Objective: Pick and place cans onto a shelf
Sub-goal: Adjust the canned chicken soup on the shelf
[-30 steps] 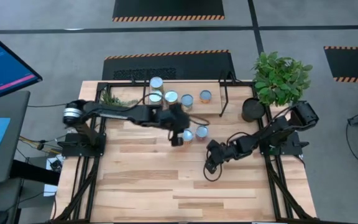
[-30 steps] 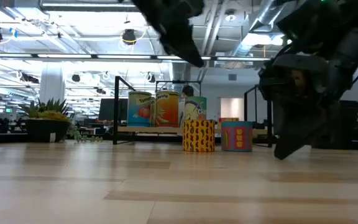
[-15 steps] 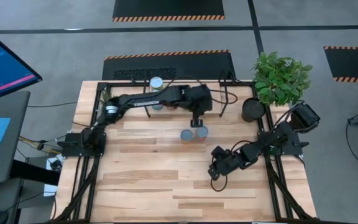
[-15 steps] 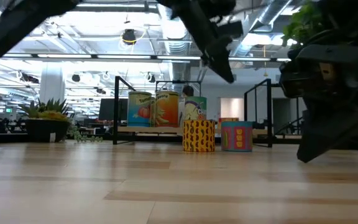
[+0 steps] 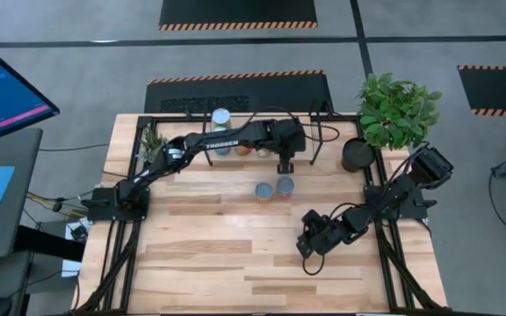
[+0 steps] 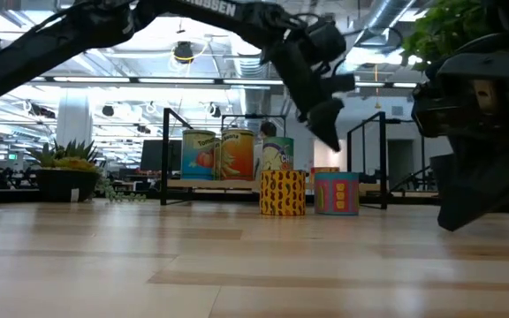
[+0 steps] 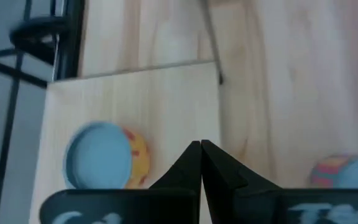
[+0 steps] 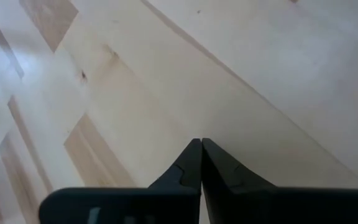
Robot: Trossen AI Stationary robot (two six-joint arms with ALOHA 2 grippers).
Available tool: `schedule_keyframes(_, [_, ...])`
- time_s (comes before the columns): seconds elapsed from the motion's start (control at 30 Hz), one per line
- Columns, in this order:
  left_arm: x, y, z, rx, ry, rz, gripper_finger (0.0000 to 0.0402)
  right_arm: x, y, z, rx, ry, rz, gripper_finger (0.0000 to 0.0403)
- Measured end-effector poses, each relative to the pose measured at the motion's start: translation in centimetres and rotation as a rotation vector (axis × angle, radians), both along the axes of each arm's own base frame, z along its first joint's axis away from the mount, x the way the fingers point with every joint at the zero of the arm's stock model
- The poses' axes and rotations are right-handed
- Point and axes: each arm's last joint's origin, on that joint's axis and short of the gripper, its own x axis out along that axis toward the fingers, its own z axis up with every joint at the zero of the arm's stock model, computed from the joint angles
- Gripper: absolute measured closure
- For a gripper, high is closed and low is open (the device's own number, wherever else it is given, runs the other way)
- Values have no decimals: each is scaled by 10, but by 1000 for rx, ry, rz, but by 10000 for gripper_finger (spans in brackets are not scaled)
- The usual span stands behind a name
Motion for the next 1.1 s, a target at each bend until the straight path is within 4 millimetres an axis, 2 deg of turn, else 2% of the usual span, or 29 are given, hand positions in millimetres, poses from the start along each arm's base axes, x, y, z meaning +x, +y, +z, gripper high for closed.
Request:
schedule_keyframes(0.27, [-5, 15, -19, 29, 36, 30, 401, 0, 0, 0, 0, -3, -1, 384])
schedule_keyframes(0.77, [2, 25, -8, 122, -73, 62, 402, 0, 0, 0, 5, -3, -8, 379])
schedule_keyframes(0.93, [3, 36, -3, 189, -124, 127, 402, 0, 0, 0, 13, -3, -17, 384])
schedule_keyframes(1.1, [-5, 56, 2, 204, -101, 171, 401, 0, 0, 0, 16, -3, -20, 379])
